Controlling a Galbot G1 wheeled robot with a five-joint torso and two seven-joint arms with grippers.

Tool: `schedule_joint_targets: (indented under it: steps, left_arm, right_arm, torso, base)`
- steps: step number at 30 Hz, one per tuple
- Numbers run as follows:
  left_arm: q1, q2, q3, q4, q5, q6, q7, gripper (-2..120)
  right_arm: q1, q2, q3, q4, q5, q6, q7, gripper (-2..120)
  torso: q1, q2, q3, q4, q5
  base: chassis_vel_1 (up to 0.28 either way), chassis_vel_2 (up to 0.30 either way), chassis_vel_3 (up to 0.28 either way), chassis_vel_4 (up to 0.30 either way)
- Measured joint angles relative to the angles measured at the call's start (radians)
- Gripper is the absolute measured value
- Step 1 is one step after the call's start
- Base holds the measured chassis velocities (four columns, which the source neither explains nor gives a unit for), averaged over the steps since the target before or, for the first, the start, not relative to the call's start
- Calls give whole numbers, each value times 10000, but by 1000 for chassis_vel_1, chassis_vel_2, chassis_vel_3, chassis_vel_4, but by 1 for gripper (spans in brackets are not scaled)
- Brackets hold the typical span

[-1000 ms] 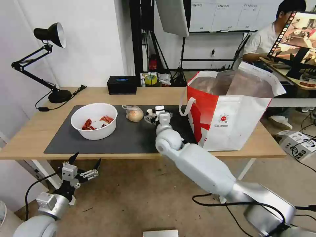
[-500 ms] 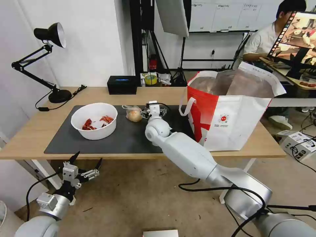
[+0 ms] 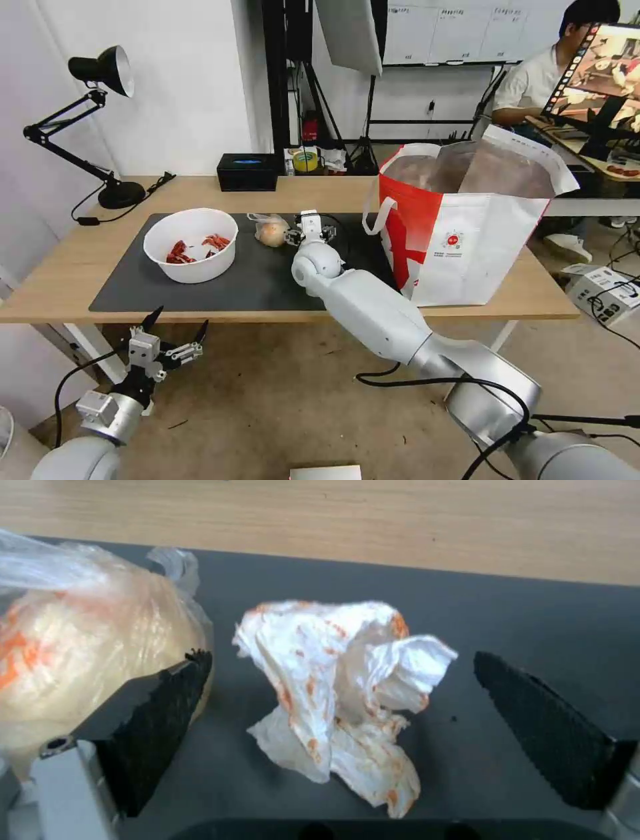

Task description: Pick up the trash from the table and place it into the takeout bag.

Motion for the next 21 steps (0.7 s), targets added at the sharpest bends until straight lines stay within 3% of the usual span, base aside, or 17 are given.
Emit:
schedule_joint_targets:
  steps: [21]
  left_arm:
    - [-60, 20, 71, 34, -48, -79, 1, 100]
  right_arm:
    - [-164, 114, 522, -335, 79, 35, -222, 99]
  torso:
    - [0, 0, 0, 0, 1]
  base:
    - [0, 0, 0, 0]
